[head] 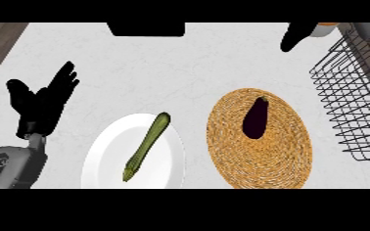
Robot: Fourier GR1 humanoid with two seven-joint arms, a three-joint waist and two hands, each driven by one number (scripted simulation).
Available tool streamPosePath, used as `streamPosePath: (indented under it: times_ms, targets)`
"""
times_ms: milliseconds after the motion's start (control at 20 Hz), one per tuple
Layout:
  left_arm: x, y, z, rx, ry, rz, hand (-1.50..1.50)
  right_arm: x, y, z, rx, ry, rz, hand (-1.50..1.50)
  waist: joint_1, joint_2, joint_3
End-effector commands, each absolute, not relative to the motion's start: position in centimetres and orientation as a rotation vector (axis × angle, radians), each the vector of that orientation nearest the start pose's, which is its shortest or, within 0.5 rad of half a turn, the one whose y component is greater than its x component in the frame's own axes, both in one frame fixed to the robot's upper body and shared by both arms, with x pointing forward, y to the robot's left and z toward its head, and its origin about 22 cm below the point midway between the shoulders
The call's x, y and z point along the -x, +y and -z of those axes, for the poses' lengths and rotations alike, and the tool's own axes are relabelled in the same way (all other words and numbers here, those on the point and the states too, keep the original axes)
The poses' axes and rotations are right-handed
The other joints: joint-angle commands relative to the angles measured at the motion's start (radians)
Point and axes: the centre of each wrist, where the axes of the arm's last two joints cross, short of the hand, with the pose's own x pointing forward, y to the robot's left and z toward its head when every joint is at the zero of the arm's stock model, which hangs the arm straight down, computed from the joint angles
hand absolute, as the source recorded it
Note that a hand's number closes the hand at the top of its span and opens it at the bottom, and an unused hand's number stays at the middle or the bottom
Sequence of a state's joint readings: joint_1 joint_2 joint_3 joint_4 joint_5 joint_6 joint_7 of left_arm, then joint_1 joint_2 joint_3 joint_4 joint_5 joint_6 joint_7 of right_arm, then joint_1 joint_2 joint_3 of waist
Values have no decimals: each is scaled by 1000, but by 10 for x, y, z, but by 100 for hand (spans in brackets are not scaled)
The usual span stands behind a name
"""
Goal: Pick the eggplant from the placemat and place it in the basket
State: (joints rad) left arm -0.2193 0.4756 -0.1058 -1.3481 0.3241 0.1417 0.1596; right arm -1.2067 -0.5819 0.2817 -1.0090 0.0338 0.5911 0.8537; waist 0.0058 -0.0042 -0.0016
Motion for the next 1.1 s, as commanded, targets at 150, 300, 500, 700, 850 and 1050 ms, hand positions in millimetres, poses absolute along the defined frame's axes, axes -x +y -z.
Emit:
streamPosePath:
  times_ms: [150,300,500,700,850,1050]
  targets:
    - [-296,328,-41,-213,-1380,48,0,-406,-243,-322,489,-909,-1088,-150,-26,-4,1]
    - [-292,348,-36,-216,-1370,54,0,-393,-263,-305,455,-965,-1037,-150,-25,-2,1]
    - [-291,323,-32,-204,-1369,79,0,-369,-274,-301,499,-1066,-947,-150,-22,0,1]
    - [-294,314,-31,-188,-1374,54,0,-342,-274,-265,452,-1094,-925,-150,-25,0,1]
    - [-293,315,-38,-182,-1368,57,0,-333,-267,-232,467,-1077,-933,-150,-14,2,2]
    - [-298,318,-40,-197,-1384,63,0,-324,-282,-185,496,-1136,-903,-150,-10,5,2]
